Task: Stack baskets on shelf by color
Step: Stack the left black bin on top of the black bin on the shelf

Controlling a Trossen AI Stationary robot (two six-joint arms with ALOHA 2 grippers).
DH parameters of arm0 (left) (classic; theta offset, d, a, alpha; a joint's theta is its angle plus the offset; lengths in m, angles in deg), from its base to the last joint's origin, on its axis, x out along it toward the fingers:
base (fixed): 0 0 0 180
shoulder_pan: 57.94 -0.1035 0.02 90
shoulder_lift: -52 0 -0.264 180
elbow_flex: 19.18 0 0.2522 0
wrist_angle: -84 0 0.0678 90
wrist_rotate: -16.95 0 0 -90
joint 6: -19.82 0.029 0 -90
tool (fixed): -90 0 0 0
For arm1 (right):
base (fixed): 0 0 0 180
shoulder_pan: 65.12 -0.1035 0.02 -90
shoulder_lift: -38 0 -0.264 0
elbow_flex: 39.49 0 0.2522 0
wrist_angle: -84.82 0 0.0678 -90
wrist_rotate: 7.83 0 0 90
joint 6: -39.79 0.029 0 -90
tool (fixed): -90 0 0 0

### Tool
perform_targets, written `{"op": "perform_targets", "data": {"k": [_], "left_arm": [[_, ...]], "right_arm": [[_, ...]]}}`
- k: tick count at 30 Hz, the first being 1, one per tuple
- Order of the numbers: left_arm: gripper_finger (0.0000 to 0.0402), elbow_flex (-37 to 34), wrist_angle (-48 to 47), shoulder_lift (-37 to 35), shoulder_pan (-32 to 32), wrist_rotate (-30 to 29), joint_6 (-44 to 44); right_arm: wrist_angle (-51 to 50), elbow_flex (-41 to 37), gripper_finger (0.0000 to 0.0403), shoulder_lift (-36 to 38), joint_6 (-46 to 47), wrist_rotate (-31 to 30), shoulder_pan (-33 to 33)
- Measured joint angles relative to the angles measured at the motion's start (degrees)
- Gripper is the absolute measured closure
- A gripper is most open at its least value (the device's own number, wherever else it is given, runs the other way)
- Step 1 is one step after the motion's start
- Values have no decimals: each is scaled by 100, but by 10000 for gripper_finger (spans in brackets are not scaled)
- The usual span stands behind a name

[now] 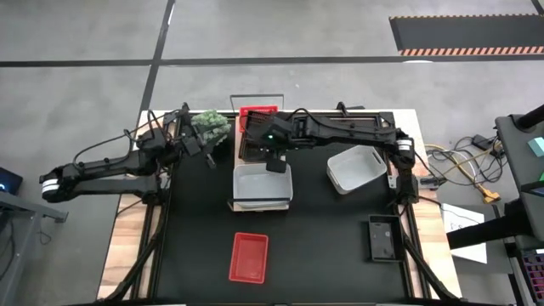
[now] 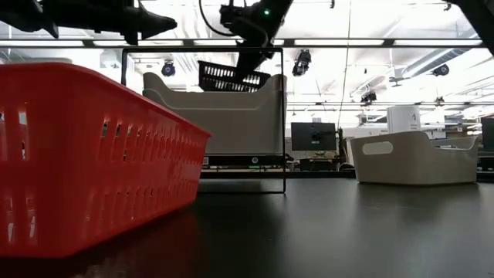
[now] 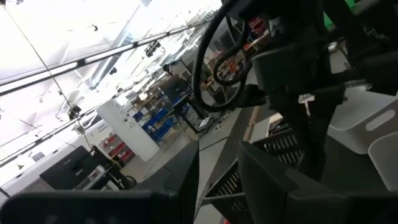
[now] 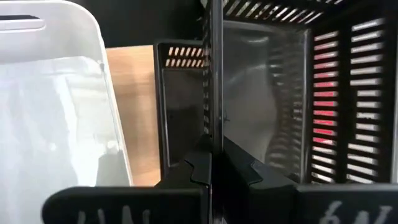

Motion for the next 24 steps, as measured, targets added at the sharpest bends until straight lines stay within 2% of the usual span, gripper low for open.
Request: {"op": "perform_targets", "data": {"k": [4, 10, 24], "left_arm": [[306, 0, -5, 80, -68, -47, 0], [306, 0, -4, 67, -113, -102, -7], [306, 0, -5, 80, -113, -105, -15]], "right_arm": [[-376, 469, 394, -320, 162, 69, -3], [-473, 913, 394, -784, 143, 607, -3], [-681, 1183, 394, -1278, -242, 600, 59]]}}
